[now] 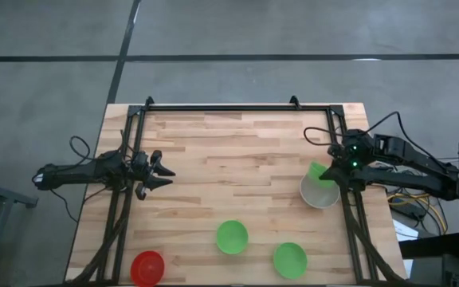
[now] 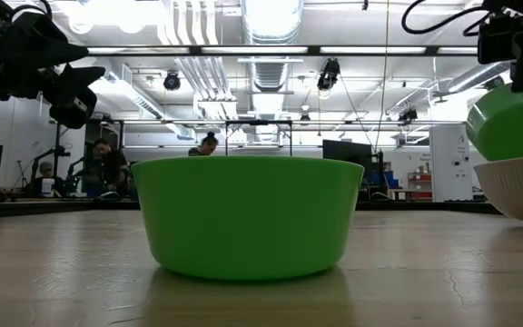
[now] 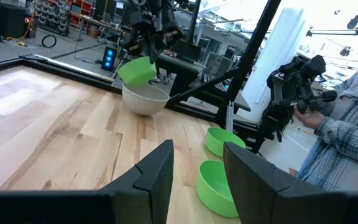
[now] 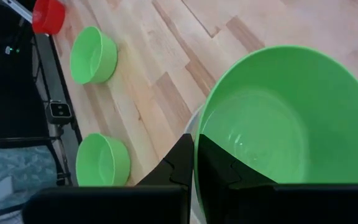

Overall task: Nest bowls inside each other
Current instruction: Stack the top green bowl on top of the white bowl

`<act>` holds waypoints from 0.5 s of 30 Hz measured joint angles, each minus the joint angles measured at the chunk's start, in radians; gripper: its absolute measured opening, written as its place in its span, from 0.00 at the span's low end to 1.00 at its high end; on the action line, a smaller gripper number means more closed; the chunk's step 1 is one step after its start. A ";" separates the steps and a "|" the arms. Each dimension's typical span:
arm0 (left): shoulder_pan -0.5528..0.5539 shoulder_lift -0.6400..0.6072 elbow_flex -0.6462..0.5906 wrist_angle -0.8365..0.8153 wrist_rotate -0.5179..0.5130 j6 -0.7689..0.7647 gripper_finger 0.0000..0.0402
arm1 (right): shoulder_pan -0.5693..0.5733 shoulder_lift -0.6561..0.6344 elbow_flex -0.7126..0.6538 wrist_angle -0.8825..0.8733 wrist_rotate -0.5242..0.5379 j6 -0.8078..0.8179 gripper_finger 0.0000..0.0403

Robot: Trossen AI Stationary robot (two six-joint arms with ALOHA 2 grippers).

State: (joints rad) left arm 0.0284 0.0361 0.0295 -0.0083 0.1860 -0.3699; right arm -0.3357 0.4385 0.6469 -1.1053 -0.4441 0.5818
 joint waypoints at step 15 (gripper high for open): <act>0.000 0.000 0.000 0.000 0.000 0.000 0.36 | 0.063 0.002 -0.017 -0.016 -0.010 0.100 0.02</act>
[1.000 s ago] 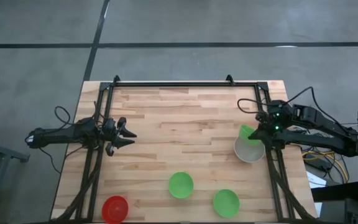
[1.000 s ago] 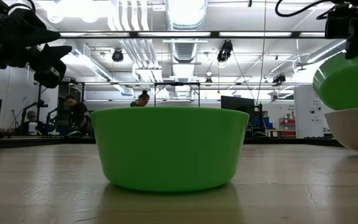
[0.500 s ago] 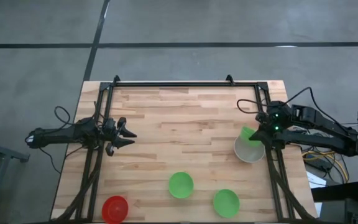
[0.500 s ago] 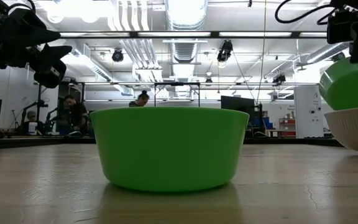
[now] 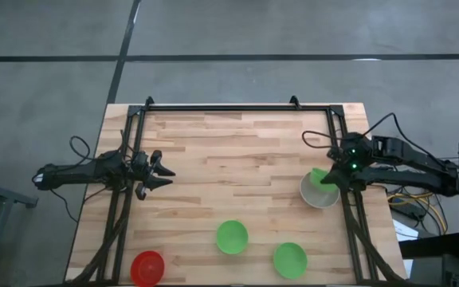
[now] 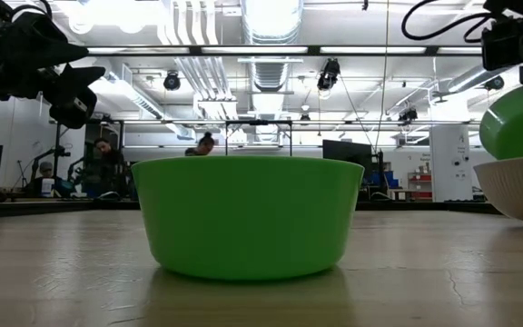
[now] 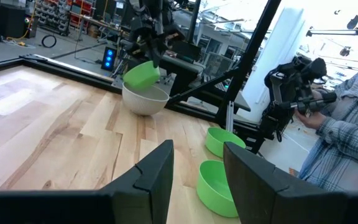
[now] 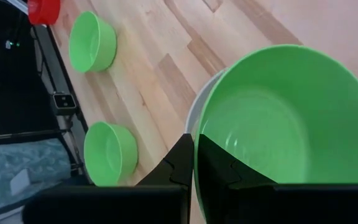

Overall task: Nest bowls inside each other
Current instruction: Stack the top green bowl on top of the white bowl

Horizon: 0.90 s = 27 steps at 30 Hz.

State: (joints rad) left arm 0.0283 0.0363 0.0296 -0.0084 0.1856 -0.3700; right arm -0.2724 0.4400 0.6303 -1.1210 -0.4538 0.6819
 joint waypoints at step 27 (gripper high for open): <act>0.000 0.000 0.000 0.000 0.000 0.000 0.36 | 0.059 0.000 -0.112 0.091 0.016 0.075 0.02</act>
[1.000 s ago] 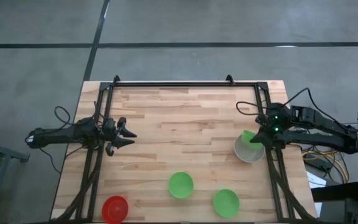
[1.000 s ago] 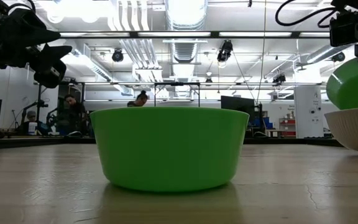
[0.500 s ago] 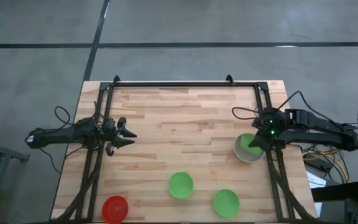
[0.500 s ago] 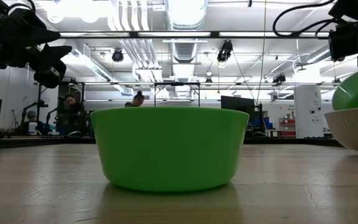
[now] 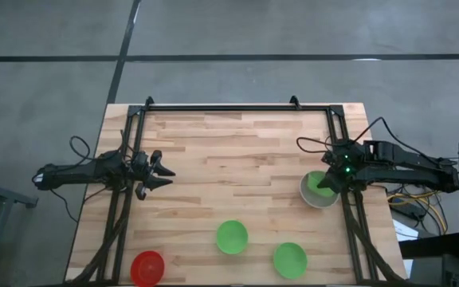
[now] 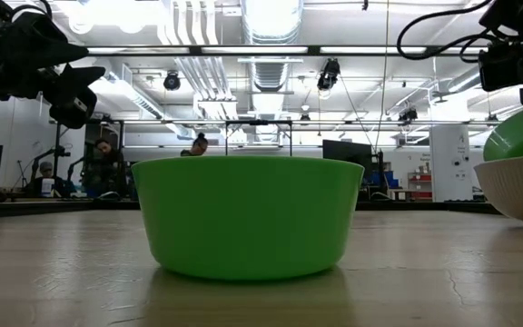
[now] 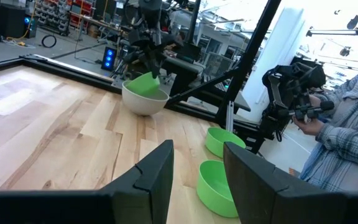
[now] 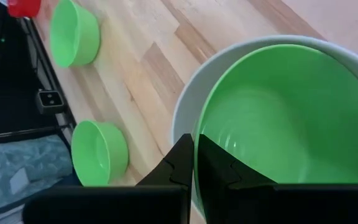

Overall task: Nest bowls inside each other
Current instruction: Stack the top green bowl on top of the white bowl

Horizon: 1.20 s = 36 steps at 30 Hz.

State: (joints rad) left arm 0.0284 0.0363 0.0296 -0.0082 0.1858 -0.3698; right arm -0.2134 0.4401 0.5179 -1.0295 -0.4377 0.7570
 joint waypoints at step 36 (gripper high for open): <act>0.000 0.000 0.000 0.000 0.000 0.000 0.36 | 0.000 0.000 -0.094 0.082 -0.017 -0.014 0.02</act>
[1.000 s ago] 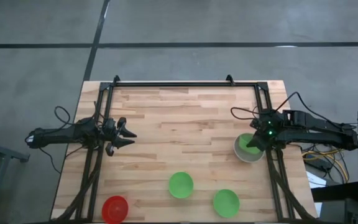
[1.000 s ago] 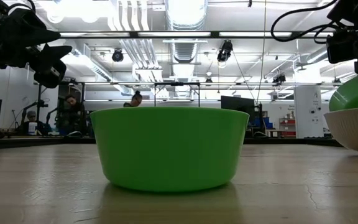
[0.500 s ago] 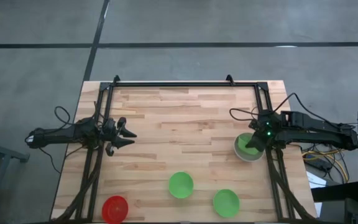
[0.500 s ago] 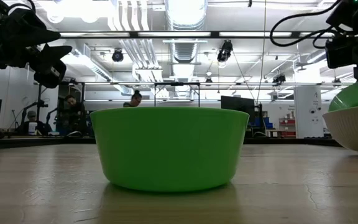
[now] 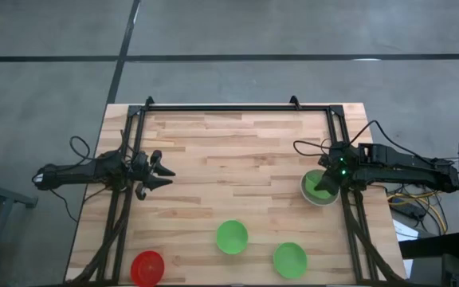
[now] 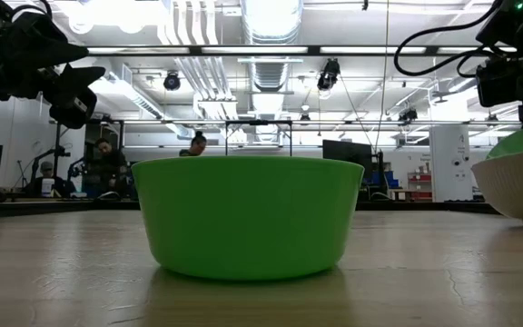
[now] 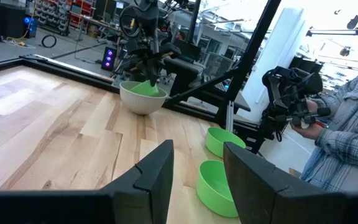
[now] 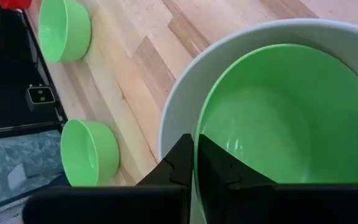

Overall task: Nest bowls inside each other
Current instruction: Stack the top green bowl on top of the white bowl, then move the stacked bowl to the center of the table

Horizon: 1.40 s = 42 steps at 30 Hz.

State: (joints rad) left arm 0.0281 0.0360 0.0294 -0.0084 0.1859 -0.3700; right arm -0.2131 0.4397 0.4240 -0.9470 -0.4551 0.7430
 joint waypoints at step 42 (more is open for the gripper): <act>0.000 0.000 0.000 0.000 0.000 0.000 0.36 | 0.000 0.000 0.011 0.013 -0.015 0.014 0.23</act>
State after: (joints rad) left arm 0.0284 0.0362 0.0294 -0.0086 0.1860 -0.3701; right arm -0.2134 0.4400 0.4355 -0.9344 -0.4702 0.7573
